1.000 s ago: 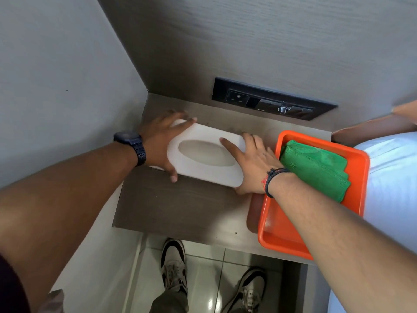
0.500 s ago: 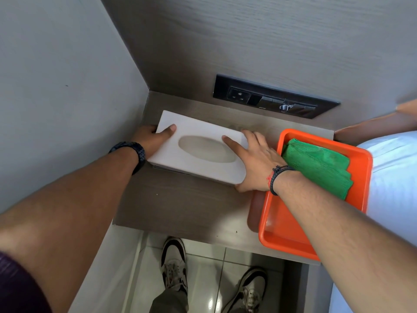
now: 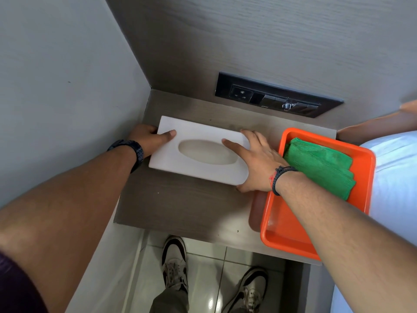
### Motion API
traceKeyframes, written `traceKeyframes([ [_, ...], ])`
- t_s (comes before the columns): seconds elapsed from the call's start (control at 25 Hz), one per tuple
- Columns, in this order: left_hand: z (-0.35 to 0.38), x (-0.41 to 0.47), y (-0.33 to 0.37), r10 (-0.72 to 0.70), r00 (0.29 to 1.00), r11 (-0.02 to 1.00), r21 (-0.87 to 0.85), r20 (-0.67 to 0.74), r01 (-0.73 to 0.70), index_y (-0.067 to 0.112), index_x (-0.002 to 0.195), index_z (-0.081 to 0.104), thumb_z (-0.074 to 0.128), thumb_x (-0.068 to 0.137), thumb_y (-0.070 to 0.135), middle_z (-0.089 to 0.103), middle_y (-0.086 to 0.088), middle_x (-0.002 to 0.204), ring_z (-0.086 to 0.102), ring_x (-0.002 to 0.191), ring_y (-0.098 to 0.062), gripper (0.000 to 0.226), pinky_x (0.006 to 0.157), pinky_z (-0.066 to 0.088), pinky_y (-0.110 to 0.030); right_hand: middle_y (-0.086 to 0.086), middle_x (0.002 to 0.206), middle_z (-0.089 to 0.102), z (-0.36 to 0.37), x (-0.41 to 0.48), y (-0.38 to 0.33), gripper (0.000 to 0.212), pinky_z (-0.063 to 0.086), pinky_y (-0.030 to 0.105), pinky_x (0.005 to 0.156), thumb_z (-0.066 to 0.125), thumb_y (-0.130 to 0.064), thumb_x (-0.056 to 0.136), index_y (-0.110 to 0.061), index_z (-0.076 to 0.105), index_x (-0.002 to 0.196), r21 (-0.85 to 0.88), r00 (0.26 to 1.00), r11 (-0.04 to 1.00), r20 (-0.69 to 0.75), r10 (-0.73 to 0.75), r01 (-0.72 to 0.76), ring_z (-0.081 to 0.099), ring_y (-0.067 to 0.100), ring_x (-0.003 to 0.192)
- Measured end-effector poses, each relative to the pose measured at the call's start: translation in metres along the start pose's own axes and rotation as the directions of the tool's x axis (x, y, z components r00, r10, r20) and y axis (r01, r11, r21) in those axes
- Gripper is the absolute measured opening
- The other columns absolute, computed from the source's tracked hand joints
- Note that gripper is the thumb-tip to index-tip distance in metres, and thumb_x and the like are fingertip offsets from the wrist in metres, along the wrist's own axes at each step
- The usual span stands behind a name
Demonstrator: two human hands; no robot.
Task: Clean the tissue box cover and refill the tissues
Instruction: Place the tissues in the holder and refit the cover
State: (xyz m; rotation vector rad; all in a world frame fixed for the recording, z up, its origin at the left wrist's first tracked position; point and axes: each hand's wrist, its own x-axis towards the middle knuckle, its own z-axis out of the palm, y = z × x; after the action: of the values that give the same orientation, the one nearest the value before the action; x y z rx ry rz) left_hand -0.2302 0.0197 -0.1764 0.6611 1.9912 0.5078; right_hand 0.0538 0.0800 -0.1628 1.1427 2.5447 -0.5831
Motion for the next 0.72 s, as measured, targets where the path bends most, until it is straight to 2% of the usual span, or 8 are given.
traceKeyframes([
  [0.16, -0.001, 0.007, 0.011, 0.004, 1.0, 1.0, -0.001, -0.02, -0.004, 0.014, 0.11, 0.065, 0.067, 0.082, 0.046, 0.062, 0.0, 0.09, 0.057, 0.069, -0.008, 0.042, 0.052, 0.041, -0.021, 0.005, 0.143, 0.019, -0.004, 0.003, 0.0, 0.121, 0.037, 0.043, 0.102, 0.073, -0.055, 0.033, -0.047, 0.017, 0.141, 0.006, 0.999, 0.999, -0.002, 0.032, -0.032, 0.019, 0.028, 0.131],
  [0.24, -0.002, 0.008, 0.012, -0.003, 1.0, 1.0, 0.007, 0.017, 0.003, 0.016, 0.11, 0.064, 0.068, 0.082, 0.046, 0.061, 0.002, 0.088, 0.057, 0.069, -0.008, 0.041, 0.052, 0.041, -0.022, 0.005, 0.143, 0.018, -0.002, 0.003, -0.001, 0.122, 0.037, 0.043, 0.102, 0.073, -0.052, 0.034, -0.047, 0.016, 0.141, 0.001, 0.999, 0.999, 0.004, 0.036, -0.036, 0.018, 0.028, 0.131],
  [0.36, -0.008, 0.005, 0.009, -0.068, 0.993, 0.998, 0.008, 0.097, 0.068, 0.022, 0.107, 0.058, 0.069, 0.08, 0.048, 0.061, 0.004, 0.089, 0.058, 0.074, -0.01, 0.038, 0.054, 0.044, -0.025, 0.005, 0.144, 0.016, 0.001, 0.0, -0.002, 0.122, 0.036, 0.043, 0.103, 0.076, -0.05, 0.035, -0.047, 0.016, 0.141, 0.005, 1.0, 1.0, -0.001, 0.019, -0.019, 0.015, 0.027, 0.131],
  [0.52, -0.01, 0.004, 0.005, -0.152, 0.98, 0.988, 0.0, 0.13, 0.154, 0.021, 0.108, 0.053, 0.067, 0.082, 0.046, 0.061, 0.0, 0.096, 0.059, 0.076, -0.014, 0.04, 0.053, 0.045, -0.029, 0.005, 0.147, 0.015, -0.002, -0.001, -0.004, 0.123, 0.034, 0.043, 0.106, 0.078, -0.049, 0.036, -0.045, 0.015, 0.142, 0.003, 0.999, 1.0, 0.027, -0.021, 0.021, 0.012, 0.026, 0.134],
  [0.64, -0.007, 0.004, 0.006, -0.202, 0.969, 0.977, -0.033, 0.144, 0.209, 0.016, 0.111, 0.054, 0.065, 0.083, 0.049, 0.063, -0.005, 0.104, 0.062, 0.083, -0.021, 0.044, 0.06, 0.05, -0.035, 0.001, 0.153, 0.009, -0.004, 0.001, -0.007, 0.121, 0.024, 0.044, 0.113, 0.077, -0.064, 0.042, -0.044, 0.015, 0.145, 0.164, 0.996, 0.985, 0.075, 0.049, -0.061, 0.004, 0.027, 0.141],
  [0.72, -0.004, 0.005, 0.006, -0.252, 0.957, 0.959, -0.095, 0.141, 0.267, 0.014, 0.117, 0.054, 0.061, 0.083, 0.054, 0.062, -0.008, 0.111, 0.062, 0.096, -0.029, 0.053, 0.08, 0.052, -0.045, 0.006, 0.155, 0.01, -0.004, 0.007, -0.015, 0.109, 0.021, 0.043, 0.114, 0.071, -0.071, 0.056, -0.039, 0.017, 0.146, 0.389, 0.97, 0.893, 0.012, 0.242, -0.228, 0.009, 0.032, 0.143],
])
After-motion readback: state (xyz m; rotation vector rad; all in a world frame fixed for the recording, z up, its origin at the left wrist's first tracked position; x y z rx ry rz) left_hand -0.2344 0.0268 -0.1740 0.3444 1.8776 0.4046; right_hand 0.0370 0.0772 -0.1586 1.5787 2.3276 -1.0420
